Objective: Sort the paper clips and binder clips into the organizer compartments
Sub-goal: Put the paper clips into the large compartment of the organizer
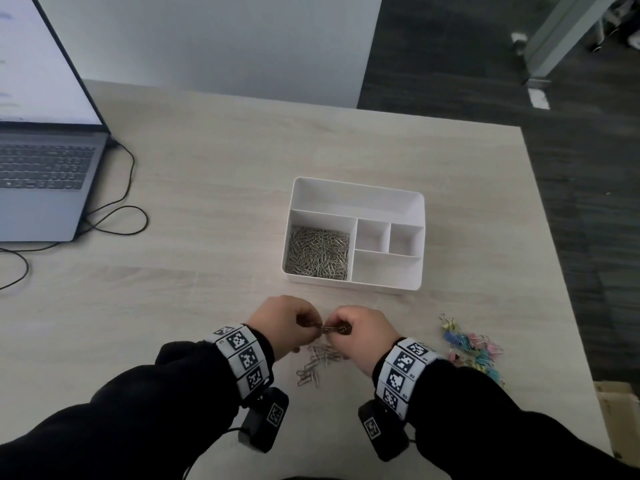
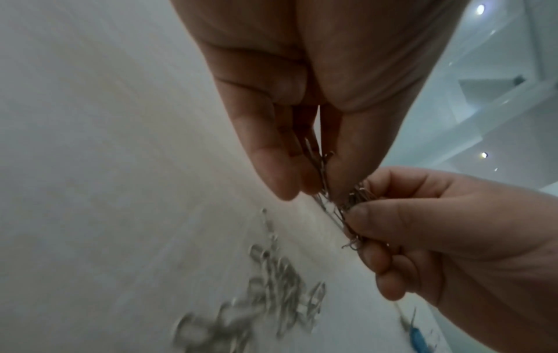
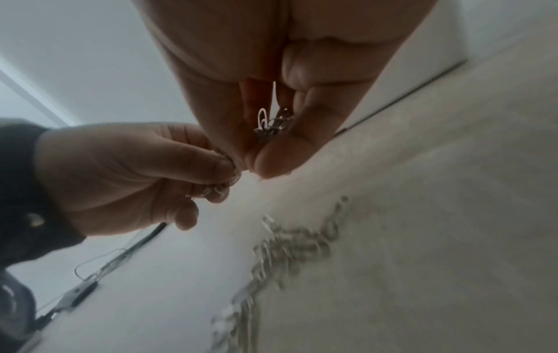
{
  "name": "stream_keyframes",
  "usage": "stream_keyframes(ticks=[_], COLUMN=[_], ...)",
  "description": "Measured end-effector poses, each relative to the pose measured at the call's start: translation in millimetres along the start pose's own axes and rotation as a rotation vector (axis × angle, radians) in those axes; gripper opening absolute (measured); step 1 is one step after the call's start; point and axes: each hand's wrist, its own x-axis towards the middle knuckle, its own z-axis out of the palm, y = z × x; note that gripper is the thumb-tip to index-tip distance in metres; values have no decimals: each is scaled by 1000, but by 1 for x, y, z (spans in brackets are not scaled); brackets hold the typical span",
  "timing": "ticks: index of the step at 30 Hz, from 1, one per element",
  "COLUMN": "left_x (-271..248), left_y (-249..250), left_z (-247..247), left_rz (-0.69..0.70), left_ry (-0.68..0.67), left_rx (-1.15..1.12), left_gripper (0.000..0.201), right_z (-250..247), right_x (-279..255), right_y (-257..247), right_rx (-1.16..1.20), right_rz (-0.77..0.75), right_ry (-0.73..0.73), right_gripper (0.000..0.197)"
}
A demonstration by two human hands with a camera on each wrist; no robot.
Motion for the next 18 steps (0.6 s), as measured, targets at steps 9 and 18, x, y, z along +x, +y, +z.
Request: stream_keyframes(ticks=[9, 18], left_x=[27, 45], left_y=[28, 36], left_z=[-55, -68], left_rz=[19, -41], left_ry=[167, 318], left_rx=[-140, -84], left_gripper=[6, 10], right_z=[-42, -50], right_x=[37, 70], right_y=[-40, -45], right_rx=[117, -63], right_rz=[30, 51], right_ry=[116, 213], right_gripper=[6, 12])
